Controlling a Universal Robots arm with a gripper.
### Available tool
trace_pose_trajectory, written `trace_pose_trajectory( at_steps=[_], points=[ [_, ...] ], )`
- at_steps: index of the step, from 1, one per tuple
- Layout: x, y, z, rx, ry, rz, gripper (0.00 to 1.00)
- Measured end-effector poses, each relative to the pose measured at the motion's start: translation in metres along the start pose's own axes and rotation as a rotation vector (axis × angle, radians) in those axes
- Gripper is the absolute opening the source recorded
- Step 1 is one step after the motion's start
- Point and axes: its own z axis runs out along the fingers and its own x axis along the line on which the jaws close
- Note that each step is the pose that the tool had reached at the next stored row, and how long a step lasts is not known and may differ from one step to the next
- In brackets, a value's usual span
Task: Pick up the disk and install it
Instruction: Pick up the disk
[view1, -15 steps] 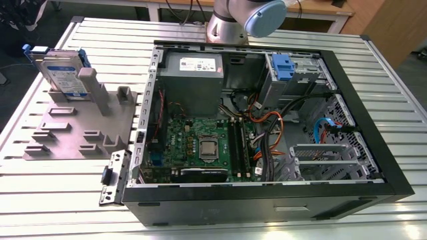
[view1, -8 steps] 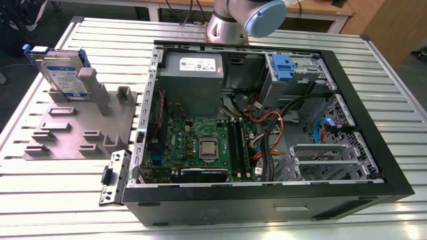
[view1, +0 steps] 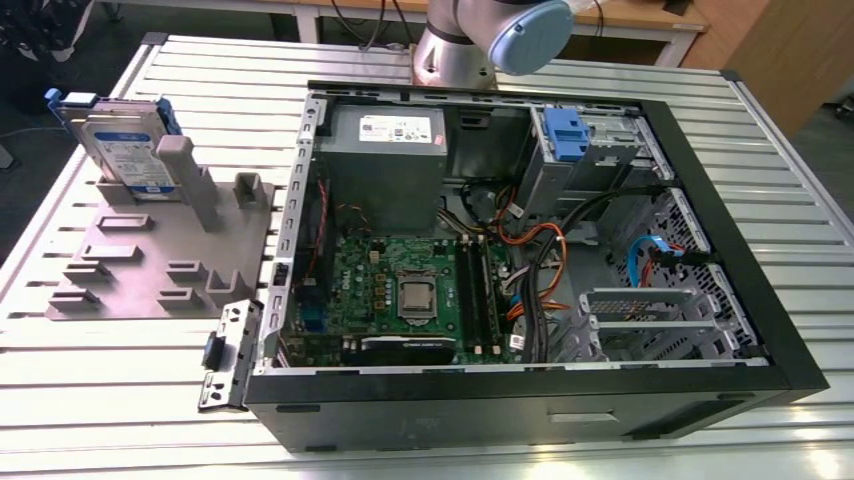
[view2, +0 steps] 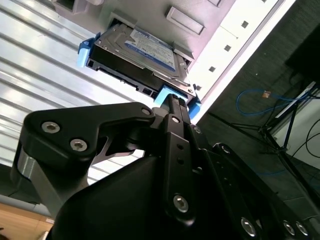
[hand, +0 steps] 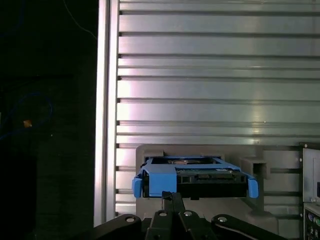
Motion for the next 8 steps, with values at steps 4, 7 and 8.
trace_pose_trajectory(
  at_steps=[4,7,8],
  points=[
    [0.0,0.0,0.0,0.0003,0.0011,-0.026,0.11],
    [0.0,0.0,0.0,0.0006,0.0018,-0.044,0.11],
    [0.0,0.0,0.0,0.0007,0.002,-0.05,0.11]
  ],
)
